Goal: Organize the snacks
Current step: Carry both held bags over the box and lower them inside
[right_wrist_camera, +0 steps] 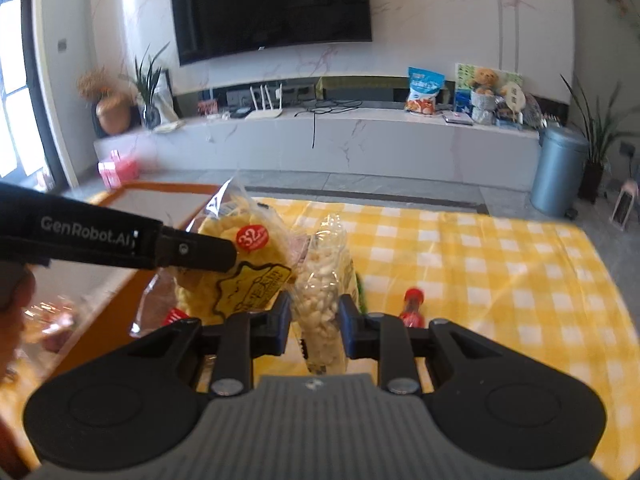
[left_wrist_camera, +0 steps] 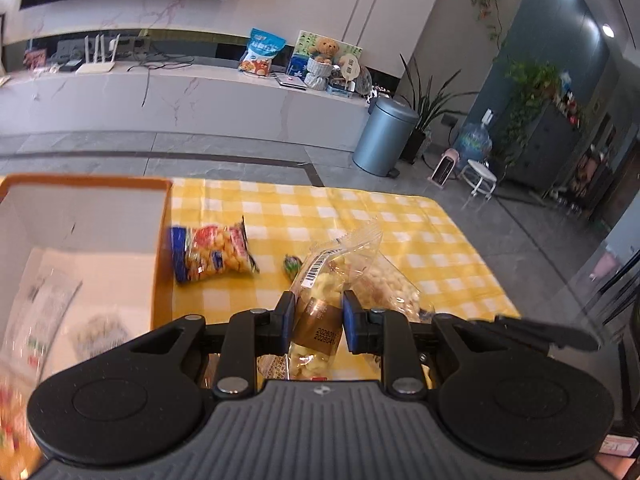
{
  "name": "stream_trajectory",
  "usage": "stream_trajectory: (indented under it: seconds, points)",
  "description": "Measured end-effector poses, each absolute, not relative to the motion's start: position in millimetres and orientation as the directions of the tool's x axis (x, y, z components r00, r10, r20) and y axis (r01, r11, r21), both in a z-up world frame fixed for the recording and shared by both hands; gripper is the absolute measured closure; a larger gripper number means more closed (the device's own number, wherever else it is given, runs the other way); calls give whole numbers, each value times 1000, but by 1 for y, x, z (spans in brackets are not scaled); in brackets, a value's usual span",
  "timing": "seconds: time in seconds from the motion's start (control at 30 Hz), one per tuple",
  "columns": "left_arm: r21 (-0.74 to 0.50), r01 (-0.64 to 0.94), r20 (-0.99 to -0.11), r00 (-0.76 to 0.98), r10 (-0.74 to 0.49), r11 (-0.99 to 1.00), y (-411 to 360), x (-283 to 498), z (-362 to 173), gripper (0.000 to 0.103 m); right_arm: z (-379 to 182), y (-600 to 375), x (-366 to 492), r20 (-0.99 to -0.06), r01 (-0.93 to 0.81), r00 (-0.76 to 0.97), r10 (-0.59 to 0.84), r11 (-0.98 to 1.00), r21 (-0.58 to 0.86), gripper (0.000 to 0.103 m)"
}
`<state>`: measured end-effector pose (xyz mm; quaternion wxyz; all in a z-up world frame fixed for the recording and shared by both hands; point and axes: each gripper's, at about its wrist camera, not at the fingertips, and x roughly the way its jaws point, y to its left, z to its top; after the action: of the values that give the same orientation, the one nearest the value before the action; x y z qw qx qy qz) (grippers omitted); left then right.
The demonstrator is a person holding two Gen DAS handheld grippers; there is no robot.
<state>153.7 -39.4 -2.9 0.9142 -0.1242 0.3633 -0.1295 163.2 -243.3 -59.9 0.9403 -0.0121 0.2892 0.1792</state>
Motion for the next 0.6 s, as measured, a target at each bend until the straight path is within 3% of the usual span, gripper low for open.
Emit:
stream_trajectory:
  seconds: [0.23,0.6]
  points:
    - [-429,71,-601,722,-344,900,-11,110,3,76,-49,-239,96,-513,-337,777,365,929,151,80]
    - [-454,18,-527,800,-285,891,49,88,35,76,-21,-183,64,-460,-442,755,467,881,169,80]
